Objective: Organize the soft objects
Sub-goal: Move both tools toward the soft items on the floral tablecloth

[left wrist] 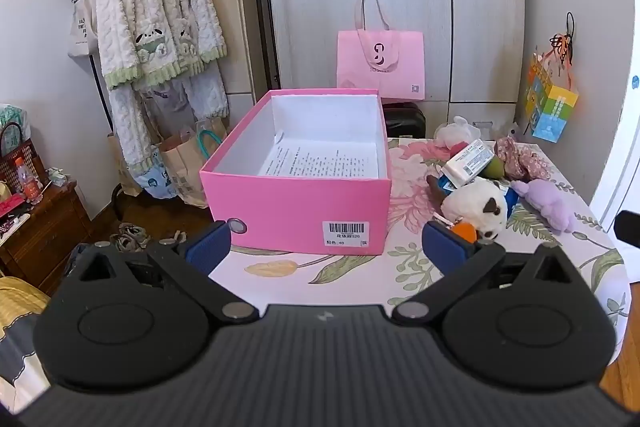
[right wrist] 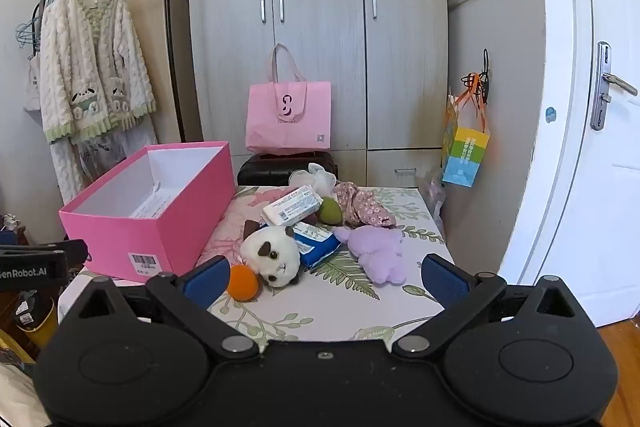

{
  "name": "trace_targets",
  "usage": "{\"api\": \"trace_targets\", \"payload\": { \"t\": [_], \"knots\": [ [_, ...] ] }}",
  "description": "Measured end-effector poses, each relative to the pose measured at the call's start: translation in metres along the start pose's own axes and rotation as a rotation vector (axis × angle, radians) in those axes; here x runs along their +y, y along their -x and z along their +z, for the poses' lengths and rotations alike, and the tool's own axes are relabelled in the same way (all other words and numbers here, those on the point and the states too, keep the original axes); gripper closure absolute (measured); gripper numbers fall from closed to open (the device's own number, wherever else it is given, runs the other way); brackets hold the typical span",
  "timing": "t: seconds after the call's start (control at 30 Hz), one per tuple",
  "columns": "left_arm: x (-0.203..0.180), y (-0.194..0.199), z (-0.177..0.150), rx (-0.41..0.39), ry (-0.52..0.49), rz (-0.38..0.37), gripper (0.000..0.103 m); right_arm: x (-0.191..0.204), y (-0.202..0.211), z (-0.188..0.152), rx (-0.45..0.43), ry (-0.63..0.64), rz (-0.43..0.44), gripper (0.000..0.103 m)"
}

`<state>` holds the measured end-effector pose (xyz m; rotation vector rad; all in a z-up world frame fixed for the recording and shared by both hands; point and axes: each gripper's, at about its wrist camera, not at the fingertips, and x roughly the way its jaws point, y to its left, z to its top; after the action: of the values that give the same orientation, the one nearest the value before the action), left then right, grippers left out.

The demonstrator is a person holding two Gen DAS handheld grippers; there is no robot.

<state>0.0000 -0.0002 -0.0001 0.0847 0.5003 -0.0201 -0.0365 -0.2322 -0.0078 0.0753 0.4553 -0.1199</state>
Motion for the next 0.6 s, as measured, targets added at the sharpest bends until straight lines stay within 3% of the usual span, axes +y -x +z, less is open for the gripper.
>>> {"api": "trace_targets", "payload": {
  "t": [0.6],
  "knots": [
    [-0.0027, -0.0081, -0.0043, 0.060, -0.009, -0.013, 0.000, -0.0007, -0.0066, -0.0046, 0.040, 0.014, -0.027, 0.000]
  ]
}}
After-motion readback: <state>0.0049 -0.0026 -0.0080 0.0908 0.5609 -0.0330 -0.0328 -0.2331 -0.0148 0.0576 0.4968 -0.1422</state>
